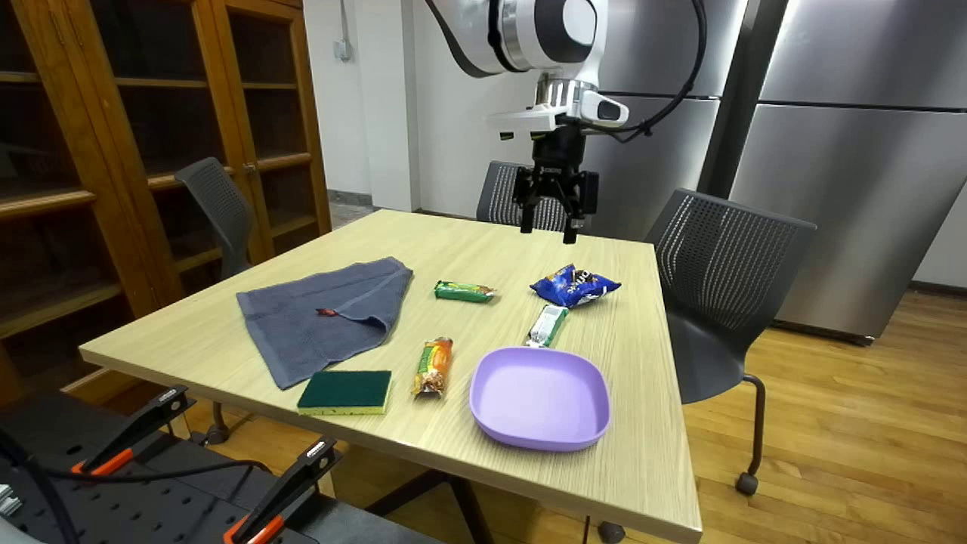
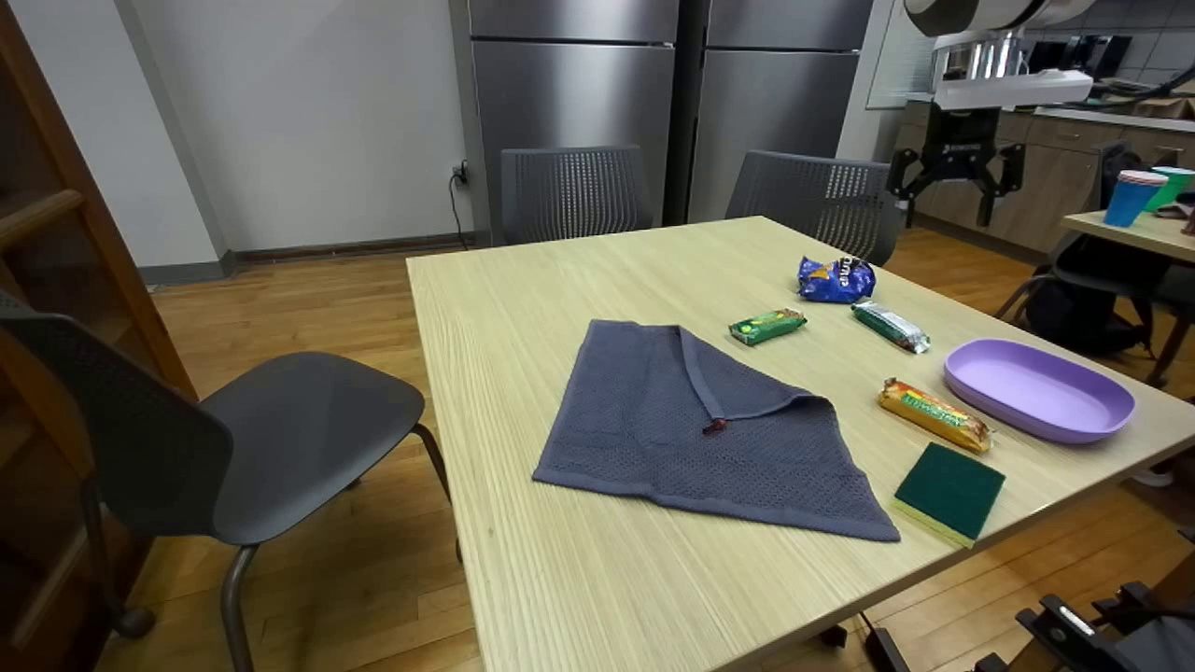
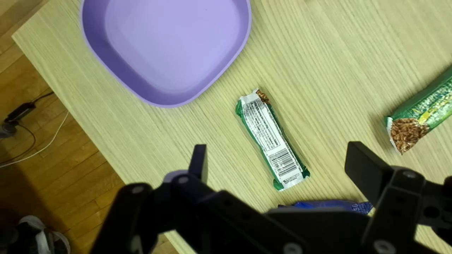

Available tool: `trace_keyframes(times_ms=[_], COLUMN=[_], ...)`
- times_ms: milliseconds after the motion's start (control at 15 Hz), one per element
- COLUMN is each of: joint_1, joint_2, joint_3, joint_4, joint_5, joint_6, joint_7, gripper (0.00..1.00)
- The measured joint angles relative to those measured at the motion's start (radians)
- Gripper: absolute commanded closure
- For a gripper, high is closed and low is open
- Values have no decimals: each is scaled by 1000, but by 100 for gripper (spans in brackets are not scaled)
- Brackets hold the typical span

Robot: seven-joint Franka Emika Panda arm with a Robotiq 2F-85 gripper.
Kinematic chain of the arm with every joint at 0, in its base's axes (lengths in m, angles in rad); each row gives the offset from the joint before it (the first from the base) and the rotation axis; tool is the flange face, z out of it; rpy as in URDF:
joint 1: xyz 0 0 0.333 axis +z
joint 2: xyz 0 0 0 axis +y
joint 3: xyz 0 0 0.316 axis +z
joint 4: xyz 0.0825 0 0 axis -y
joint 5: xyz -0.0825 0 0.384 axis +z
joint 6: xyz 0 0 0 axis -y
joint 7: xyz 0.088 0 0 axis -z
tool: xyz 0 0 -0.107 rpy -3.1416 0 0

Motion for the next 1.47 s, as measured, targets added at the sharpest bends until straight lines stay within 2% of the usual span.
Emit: trace_keyframes(times_ms=[400,1467], joint_1=[0,4], joint_2=[36,38], joint_3=[-9,-9], joint_4=[24,19], joint_5=[-38,-40], joint_6=[-33,-24], joint_7=[0,4], gripper=[0,0])
